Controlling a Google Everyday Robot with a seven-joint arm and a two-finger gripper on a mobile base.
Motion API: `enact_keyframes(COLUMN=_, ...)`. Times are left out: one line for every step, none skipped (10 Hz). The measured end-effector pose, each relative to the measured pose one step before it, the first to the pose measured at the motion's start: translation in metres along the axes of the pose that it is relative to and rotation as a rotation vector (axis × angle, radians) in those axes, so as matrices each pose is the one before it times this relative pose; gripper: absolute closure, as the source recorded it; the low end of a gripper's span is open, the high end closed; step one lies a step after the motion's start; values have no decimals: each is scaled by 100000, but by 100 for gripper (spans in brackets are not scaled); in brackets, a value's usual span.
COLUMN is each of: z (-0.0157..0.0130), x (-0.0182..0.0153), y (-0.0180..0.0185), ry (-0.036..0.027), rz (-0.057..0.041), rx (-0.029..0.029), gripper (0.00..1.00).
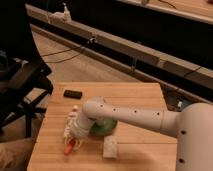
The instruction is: Place the pepper on the white sponge
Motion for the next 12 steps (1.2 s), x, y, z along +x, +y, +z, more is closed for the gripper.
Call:
enact_keyframes(z=-790, x=294, y=479, ry=986, rz=1073, rx=617, gripper=100)
enact_keyframes(z=-634, x=236, y=403, ry=798, rz=873, rx=549, gripper=100)
enact_keyframes(z=-888, x=316, y=744, ry=881, rz=1298, rx=239, gripper=100)
enact_keyframes(z=-709, x=302, y=669, ry=599, rz=1199, rx=62, gripper=100)
enact_keyframes(z=-768, x=405, y=831, ry=705, rz=1596, rx=-45, gripper=100)
enact_keyframes(z=-750, x=381, y=682, ry=897, rz=1483, rx=251, gripper=100)
enact_keyframes(z=-845, x=325, y=799, ry=1083, rz=1510, rx=-61, gripper=100)
enact_keyframes(z=-770, x=325, y=729, ry=1077, rz=1489, rx=201, gripper=100)
enact_keyframes(z=-824, x=355, y=761, ry=1057, rz=1717, rx=510, gripper=100)
enact_keyframes(z=-724, x=338, y=750, ry=961, rz=1652, rx=369, gripper=100)
enact_keyframes(z=-627, x=343, y=726, ry=857, rz=1616, rx=227, gripper=100)
enact_keyframes(z=-473, x=313, y=587, ry=727, rz=1341, rx=284, gripper=100)
